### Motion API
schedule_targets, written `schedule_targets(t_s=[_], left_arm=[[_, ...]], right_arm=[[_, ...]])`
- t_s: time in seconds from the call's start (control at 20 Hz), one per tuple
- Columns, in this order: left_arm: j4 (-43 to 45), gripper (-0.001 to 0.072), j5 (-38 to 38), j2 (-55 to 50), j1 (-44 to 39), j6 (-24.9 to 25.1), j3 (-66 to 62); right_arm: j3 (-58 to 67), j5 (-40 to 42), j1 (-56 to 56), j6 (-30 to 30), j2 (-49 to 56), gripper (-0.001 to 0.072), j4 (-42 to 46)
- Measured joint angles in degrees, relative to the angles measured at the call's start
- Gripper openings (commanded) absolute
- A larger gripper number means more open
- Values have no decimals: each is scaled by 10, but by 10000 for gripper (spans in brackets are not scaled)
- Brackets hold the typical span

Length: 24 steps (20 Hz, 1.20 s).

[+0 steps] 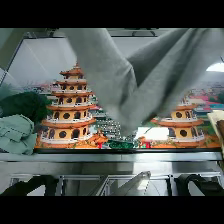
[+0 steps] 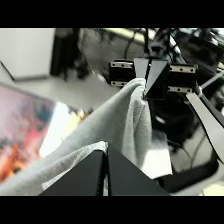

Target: Fold the shirts.

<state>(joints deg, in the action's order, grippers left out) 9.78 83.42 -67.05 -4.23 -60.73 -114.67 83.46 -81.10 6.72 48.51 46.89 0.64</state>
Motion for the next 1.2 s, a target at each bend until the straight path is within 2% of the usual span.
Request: schedule_targets(t_s=[0.15, 0.3, 0.45, 0.55, 0.6, 0.65, 0.7, 0.75, 0.9, 0.95, 1.1, 1.15, 1.2], left_arm=[[29, 26, -62, 68, 35, 15, 68], [64, 26, -109, 53, 49, 35, 130], [80, 27, -139, -37, 54, 54, 163], [88, 28, -153, -132, 56, 63, 156], [88, 50, -156, -187, 57, 66, 138], [81, 295, -155, -240, 61, 66, 113], [73, 485, -153, -297, 66, 63, 80], [65, 720, -146, -343, 73, 52, 49], [49, 720, -114, -440, 99, 11, -5], [49, 720, -101, -457, 109, 2, -4], [76, 720, -47, -484, 133, -19, 26], [93, 649, -17, -489, 136, -30, 42], [106, 543, 14, -492, 136, -41, 57]], right_arm=[[14, 50, 3, 22, -20, 15, 75], [-5, 79, -1, 40, 30, 14, 128], [-29, 111, -21, 35, 141, 14, 159], [-33, 160, -29, 21, 238, 14, 169], [-29, 190, -26, 18, 286, 37, 176], [-19, 217, -18, 18, 332, 324, 181], [-2, 232, -5, 27, 373, 531, 180], [17, 231, 12, 40, 411, 541, 180], [52, 162, 73, 76, 475, 537, 193], [56, 123, 92, 85, 484, 492, 203], [35, 8, 135, 117, 498, 479, 275], [18, -15, 143, 124, 499, 480, 302], [0, -27, 147, 130, 500, 480, 331]])
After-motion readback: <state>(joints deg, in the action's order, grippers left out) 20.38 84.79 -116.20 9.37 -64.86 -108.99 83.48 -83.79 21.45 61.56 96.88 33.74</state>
